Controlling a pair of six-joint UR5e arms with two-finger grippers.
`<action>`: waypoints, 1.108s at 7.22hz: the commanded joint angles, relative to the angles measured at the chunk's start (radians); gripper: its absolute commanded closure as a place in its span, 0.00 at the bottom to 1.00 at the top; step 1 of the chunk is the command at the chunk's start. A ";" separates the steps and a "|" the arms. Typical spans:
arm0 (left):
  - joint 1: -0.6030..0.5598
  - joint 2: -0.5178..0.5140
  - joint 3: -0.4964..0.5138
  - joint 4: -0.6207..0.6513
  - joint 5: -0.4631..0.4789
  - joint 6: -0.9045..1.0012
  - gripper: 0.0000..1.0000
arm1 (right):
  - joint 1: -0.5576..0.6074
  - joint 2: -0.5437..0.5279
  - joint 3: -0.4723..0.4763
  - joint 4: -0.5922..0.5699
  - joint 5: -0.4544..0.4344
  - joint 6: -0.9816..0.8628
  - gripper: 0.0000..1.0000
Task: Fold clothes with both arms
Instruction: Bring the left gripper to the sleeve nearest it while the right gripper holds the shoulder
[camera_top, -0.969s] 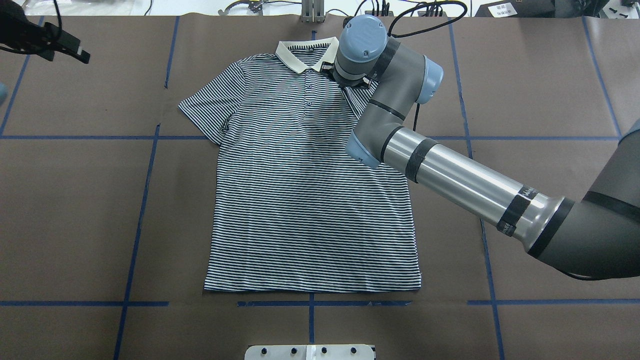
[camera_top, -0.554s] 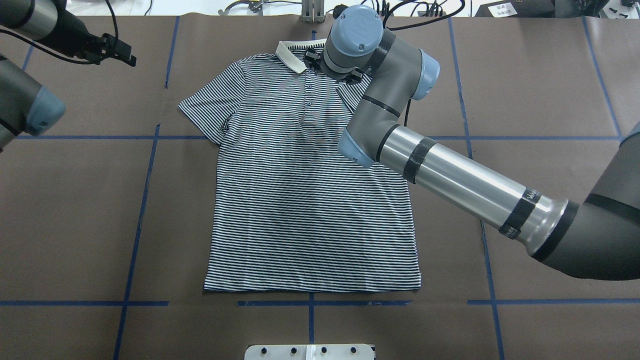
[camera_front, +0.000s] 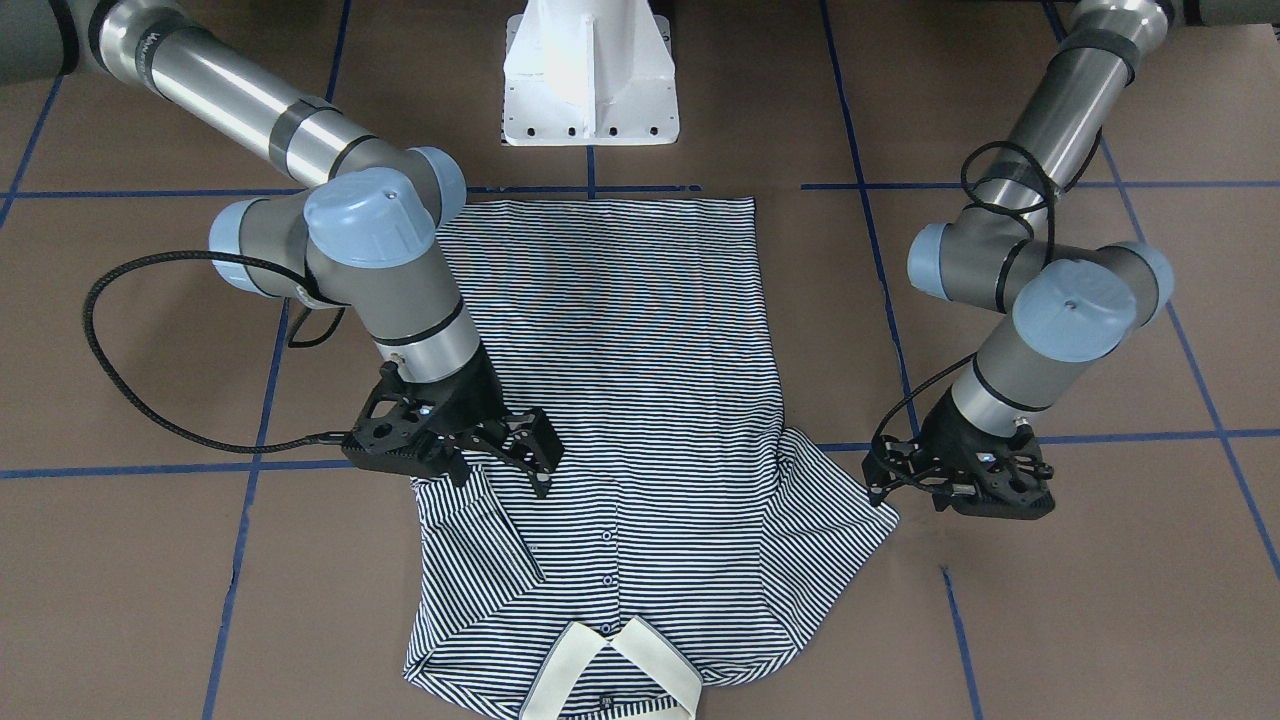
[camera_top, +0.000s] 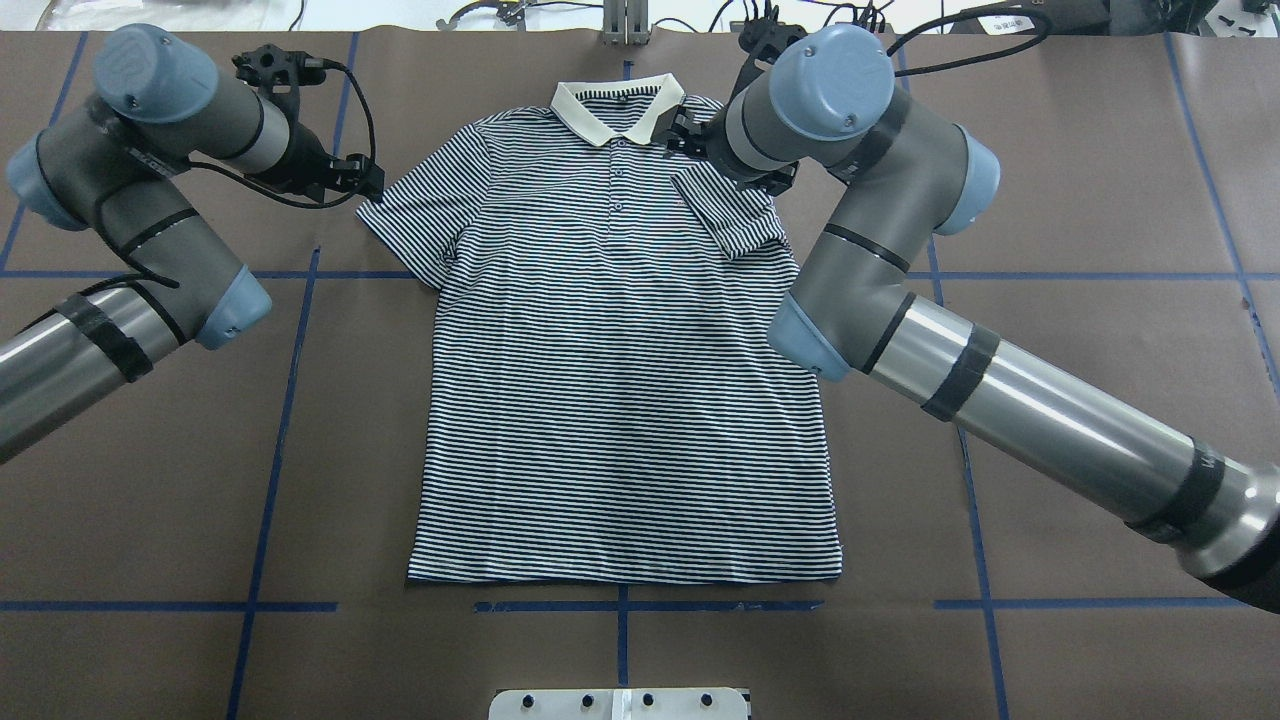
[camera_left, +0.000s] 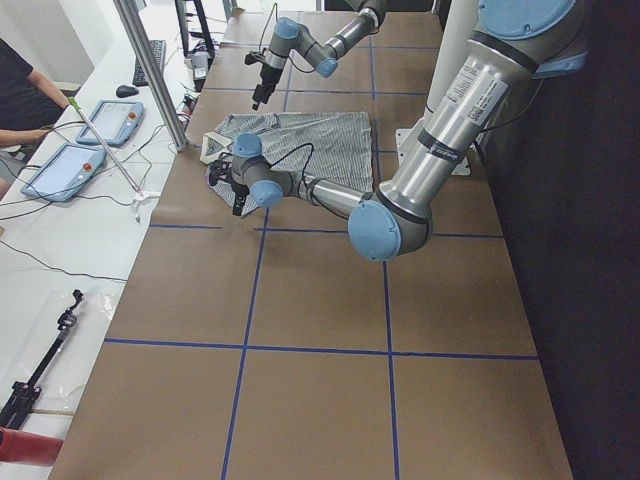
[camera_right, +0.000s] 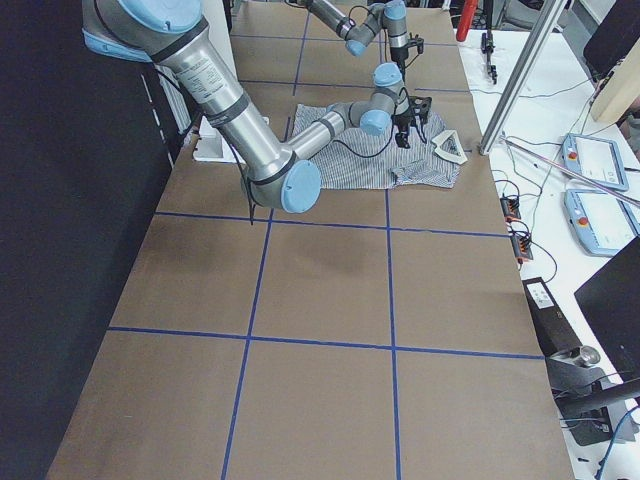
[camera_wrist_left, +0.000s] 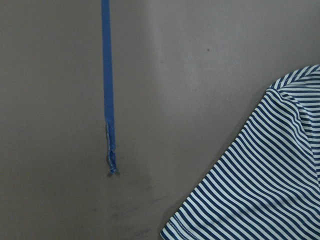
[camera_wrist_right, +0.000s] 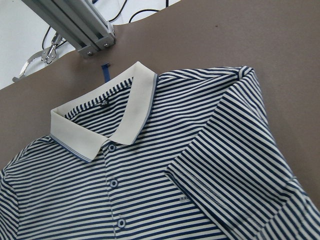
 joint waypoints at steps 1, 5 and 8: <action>0.016 -0.021 0.044 0.003 0.022 0.003 0.28 | 0.017 -0.070 0.079 0.000 0.030 -0.003 0.00; 0.017 -0.049 0.088 0.003 0.022 0.003 0.39 | 0.017 -0.081 0.076 0.002 0.027 -0.006 0.00; 0.017 -0.063 0.107 0.001 0.022 0.004 1.00 | 0.017 -0.093 0.076 0.002 0.027 -0.006 0.00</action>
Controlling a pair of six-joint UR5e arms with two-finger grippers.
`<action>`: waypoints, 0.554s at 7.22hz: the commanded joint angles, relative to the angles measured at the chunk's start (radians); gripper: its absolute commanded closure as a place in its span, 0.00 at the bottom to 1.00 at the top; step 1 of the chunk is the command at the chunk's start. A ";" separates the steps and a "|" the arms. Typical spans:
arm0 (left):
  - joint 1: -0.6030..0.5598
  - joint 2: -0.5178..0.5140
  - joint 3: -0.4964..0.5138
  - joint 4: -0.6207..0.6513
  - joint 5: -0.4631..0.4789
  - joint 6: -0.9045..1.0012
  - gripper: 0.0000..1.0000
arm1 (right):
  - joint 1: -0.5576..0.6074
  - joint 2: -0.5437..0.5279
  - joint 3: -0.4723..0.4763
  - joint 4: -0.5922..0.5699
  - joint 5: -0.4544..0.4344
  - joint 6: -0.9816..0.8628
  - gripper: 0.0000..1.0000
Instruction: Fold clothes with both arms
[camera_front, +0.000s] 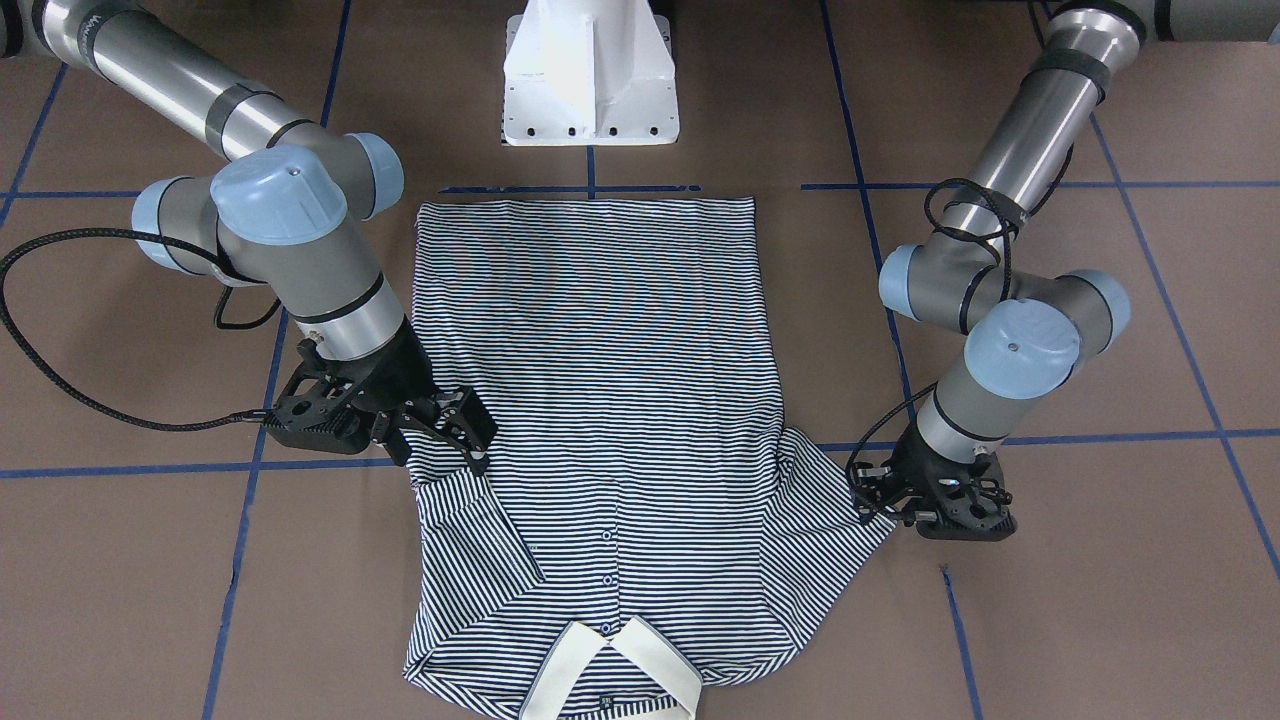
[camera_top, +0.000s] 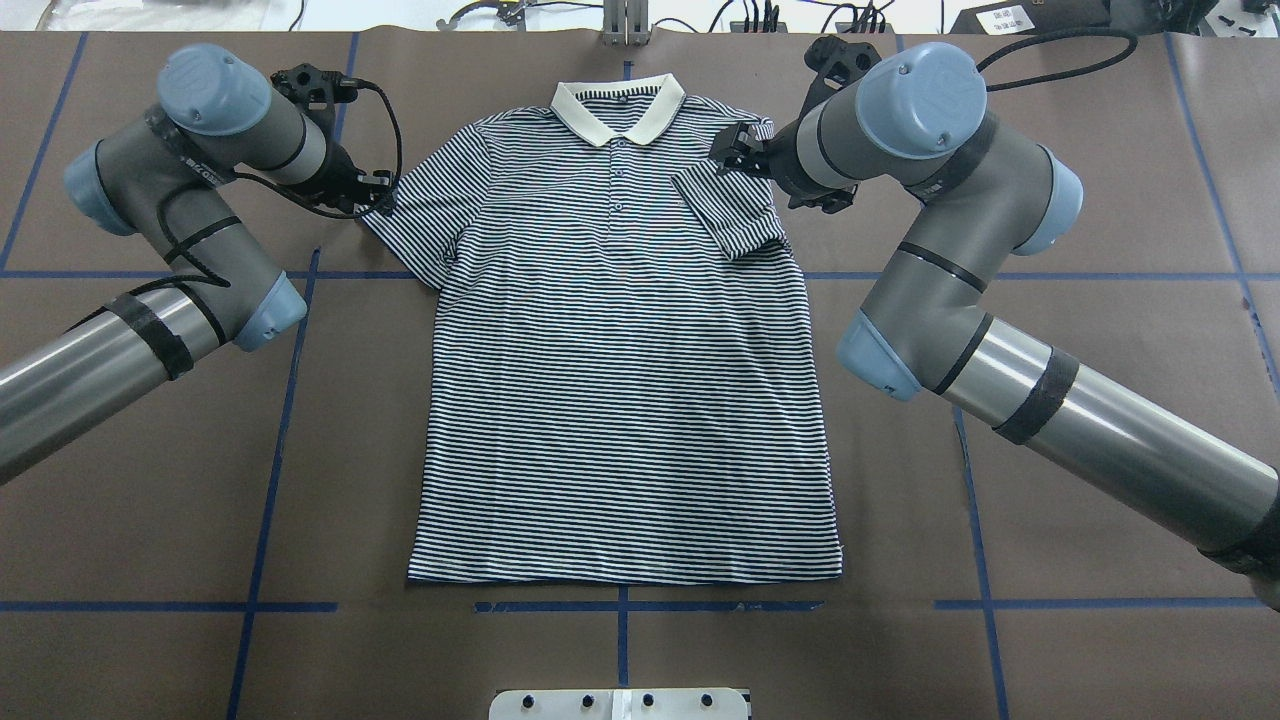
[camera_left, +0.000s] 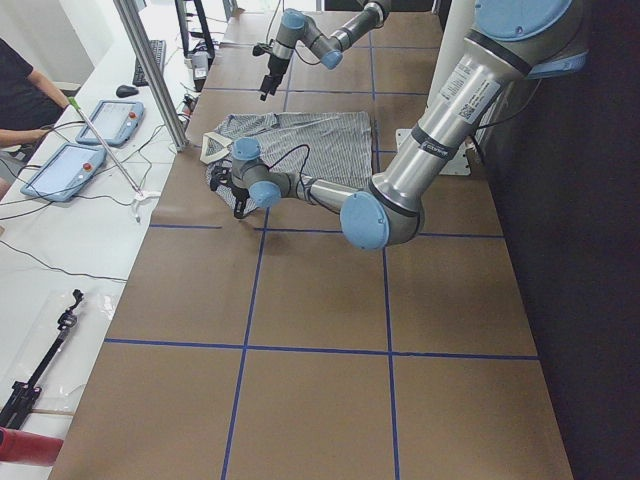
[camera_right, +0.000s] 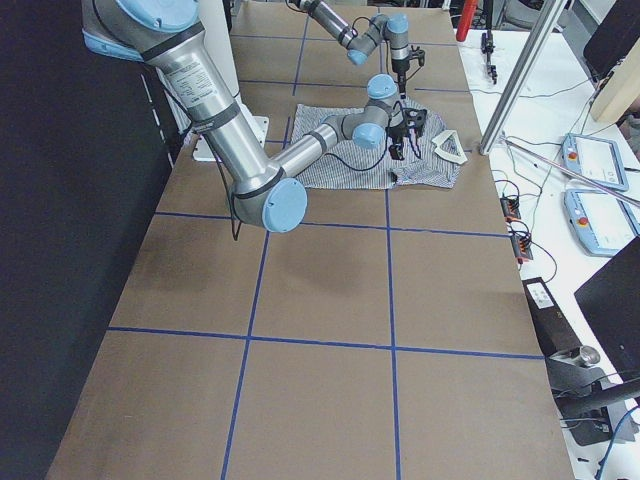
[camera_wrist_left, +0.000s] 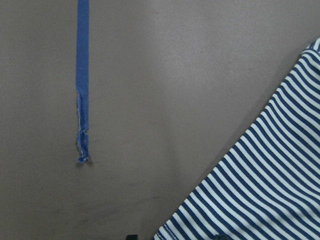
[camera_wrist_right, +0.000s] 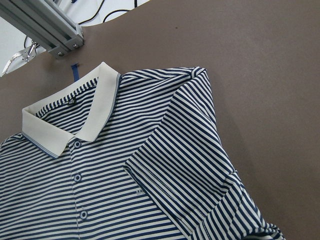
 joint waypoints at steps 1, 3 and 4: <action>-0.002 -0.018 0.000 -0.006 -0.002 -0.006 1.00 | 0.002 -0.003 0.001 0.000 0.000 0.000 0.00; -0.008 -0.082 -0.010 0.013 -0.006 -0.026 1.00 | 0.002 -0.007 0.001 0.000 0.000 -0.002 0.00; -0.002 -0.162 -0.010 0.044 -0.005 -0.113 1.00 | 0.003 -0.048 0.030 0.002 0.004 -0.002 0.00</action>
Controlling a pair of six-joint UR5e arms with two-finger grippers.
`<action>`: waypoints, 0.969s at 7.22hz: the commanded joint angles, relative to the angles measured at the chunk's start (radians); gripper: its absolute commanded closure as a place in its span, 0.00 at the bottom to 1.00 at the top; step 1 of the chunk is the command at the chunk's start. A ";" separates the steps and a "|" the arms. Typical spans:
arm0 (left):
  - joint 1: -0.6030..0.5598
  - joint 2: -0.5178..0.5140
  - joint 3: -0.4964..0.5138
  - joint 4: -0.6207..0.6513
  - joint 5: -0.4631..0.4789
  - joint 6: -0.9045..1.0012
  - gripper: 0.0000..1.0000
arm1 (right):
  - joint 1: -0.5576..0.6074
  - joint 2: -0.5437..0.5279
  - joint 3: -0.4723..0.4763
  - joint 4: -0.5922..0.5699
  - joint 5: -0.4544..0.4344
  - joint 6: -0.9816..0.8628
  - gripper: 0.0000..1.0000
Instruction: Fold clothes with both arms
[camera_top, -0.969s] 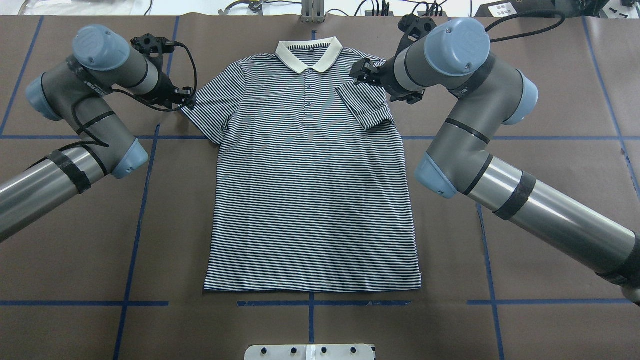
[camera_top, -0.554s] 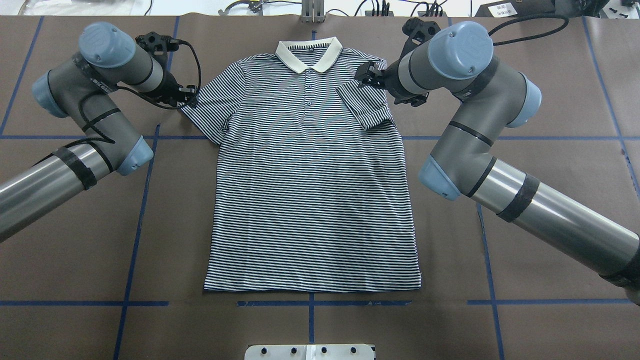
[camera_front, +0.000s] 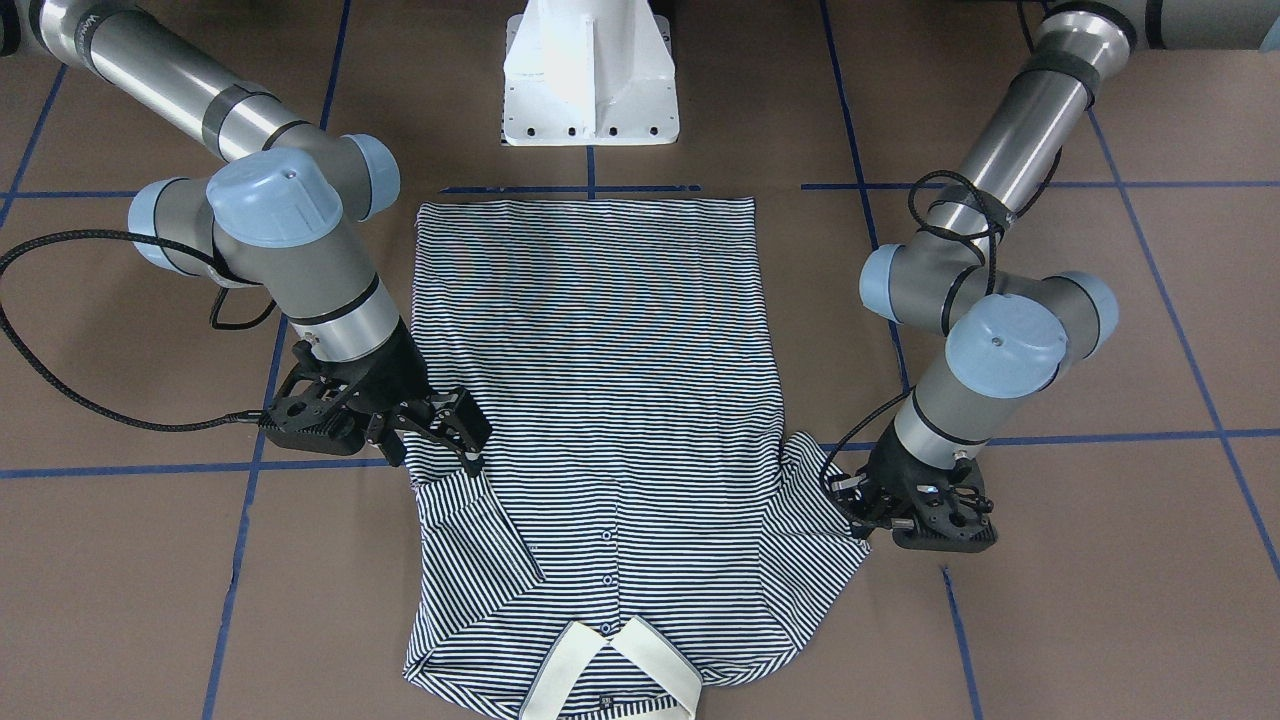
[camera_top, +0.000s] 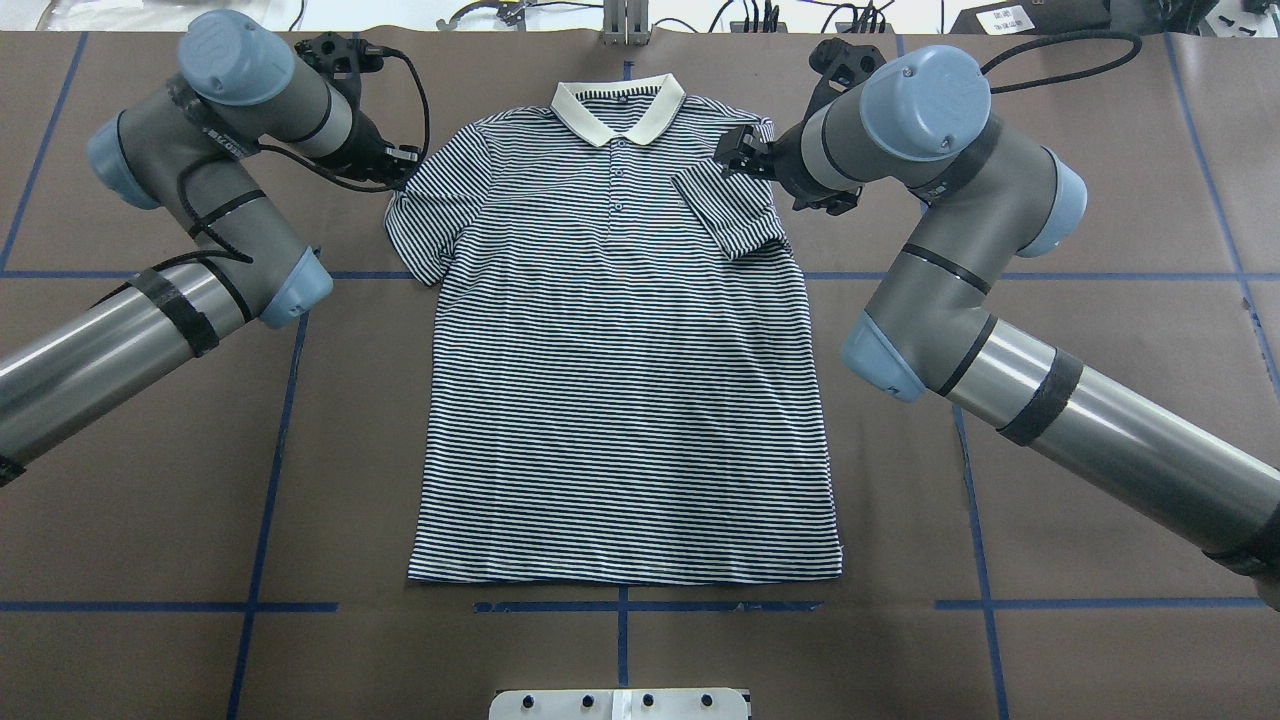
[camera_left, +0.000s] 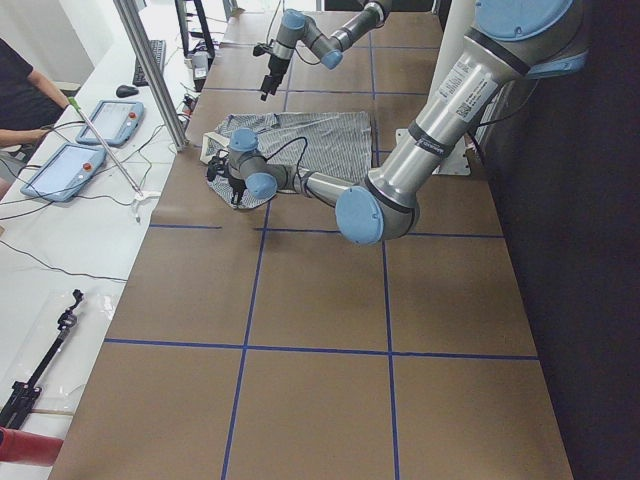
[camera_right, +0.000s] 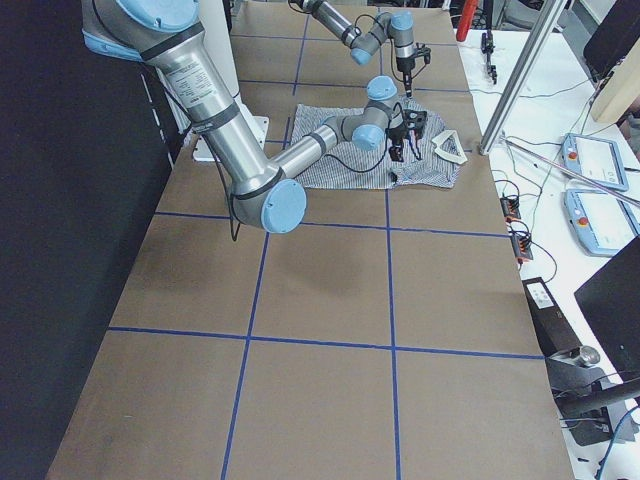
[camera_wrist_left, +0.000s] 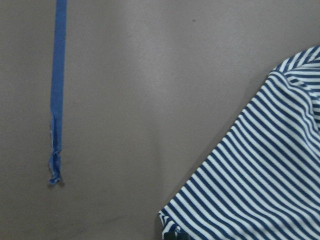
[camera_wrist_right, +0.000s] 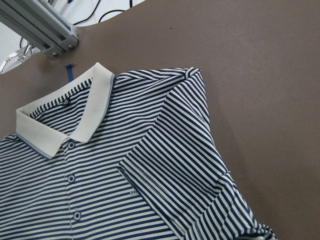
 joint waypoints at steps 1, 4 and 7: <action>0.031 -0.109 0.000 0.031 0.003 -0.102 1.00 | 0.001 -0.122 0.117 0.000 0.010 -0.003 0.00; 0.105 -0.252 0.143 0.021 0.072 -0.197 1.00 | 0.001 -0.212 0.241 -0.011 0.028 -0.002 0.00; 0.109 -0.254 0.173 -0.010 0.111 -0.202 0.53 | -0.008 -0.218 0.246 -0.011 0.024 0.007 0.00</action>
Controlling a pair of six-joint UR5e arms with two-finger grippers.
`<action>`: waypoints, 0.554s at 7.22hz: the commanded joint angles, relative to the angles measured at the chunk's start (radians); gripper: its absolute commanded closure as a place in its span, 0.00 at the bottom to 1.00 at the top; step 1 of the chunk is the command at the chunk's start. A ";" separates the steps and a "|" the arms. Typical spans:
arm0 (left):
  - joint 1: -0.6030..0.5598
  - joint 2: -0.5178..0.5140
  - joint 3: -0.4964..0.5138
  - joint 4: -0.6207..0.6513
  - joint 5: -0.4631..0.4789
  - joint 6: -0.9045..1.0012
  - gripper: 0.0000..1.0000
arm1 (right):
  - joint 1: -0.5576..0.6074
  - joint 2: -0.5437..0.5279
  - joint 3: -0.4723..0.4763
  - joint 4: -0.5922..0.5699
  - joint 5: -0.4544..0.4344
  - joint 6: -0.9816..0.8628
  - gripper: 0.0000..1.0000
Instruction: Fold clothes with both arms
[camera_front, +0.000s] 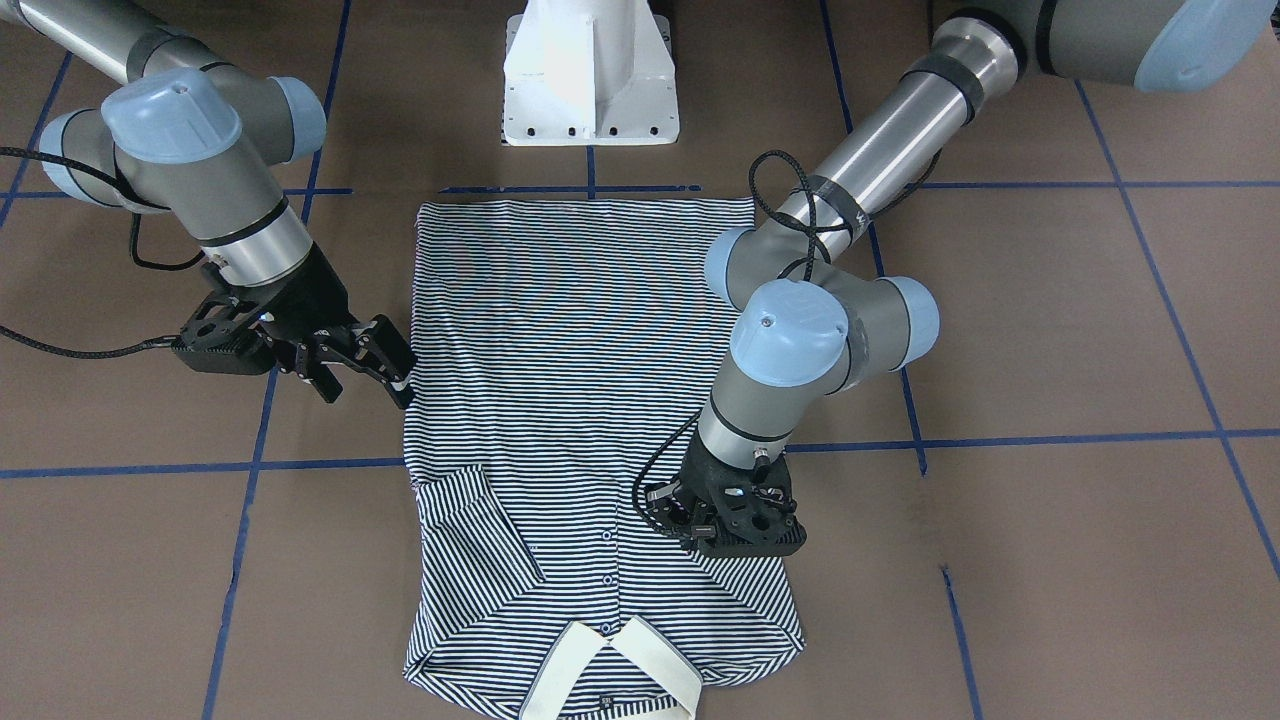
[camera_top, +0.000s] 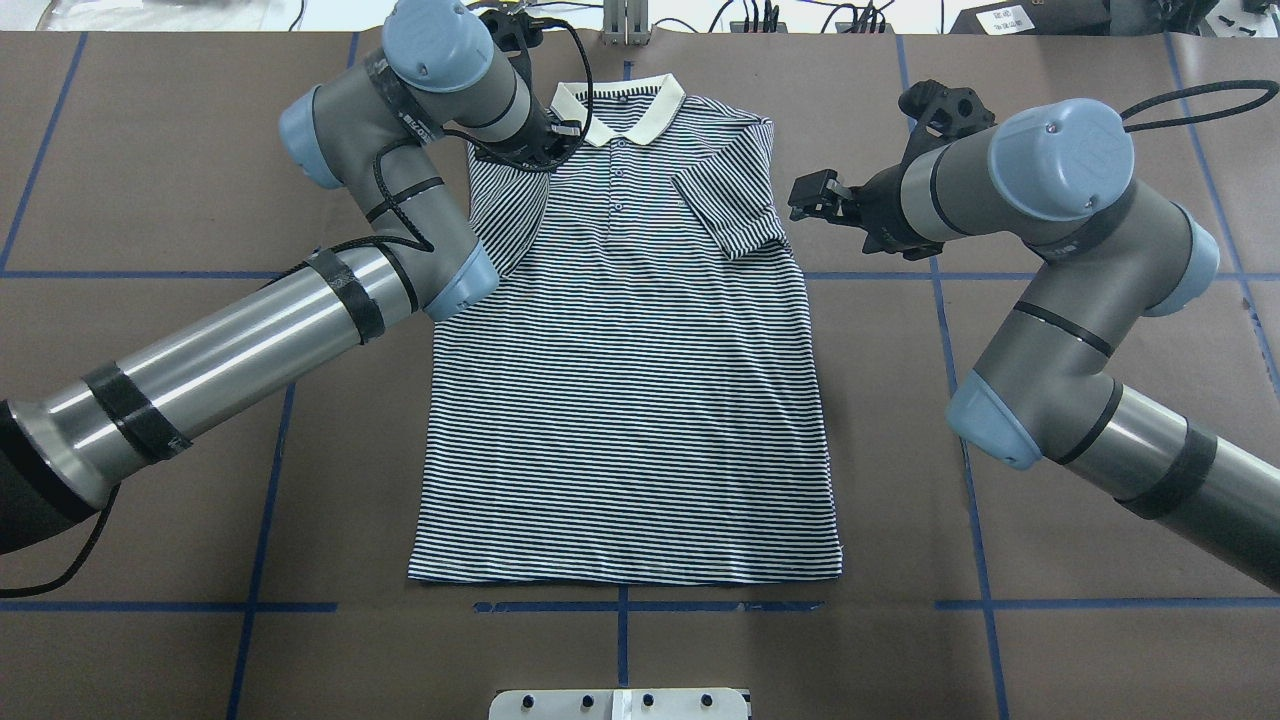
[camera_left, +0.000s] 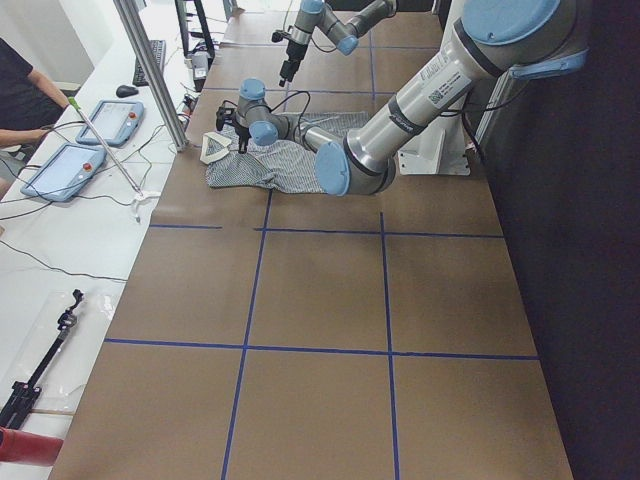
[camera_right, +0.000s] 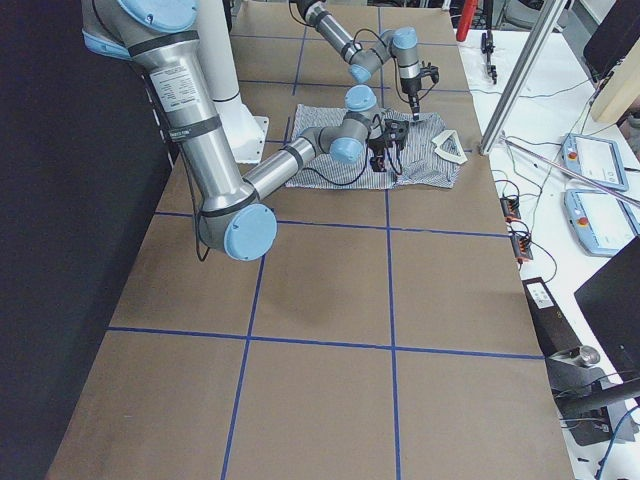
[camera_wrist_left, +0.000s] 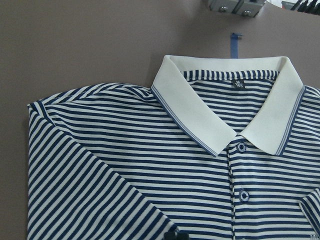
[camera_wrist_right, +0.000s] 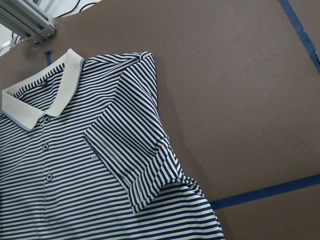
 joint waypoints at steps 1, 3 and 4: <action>0.004 0.004 -0.014 -0.016 0.006 -0.013 0.10 | -0.013 -0.002 0.013 -0.002 -0.003 0.013 0.00; 0.010 0.220 -0.378 0.001 -0.003 -0.069 0.09 | -0.138 -0.109 0.158 -0.008 -0.061 0.161 0.00; 0.015 0.295 -0.484 0.001 -0.008 -0.072 0.09 | -0.253 -0.169 0.242 -0.078 -0.167 0.208 0.00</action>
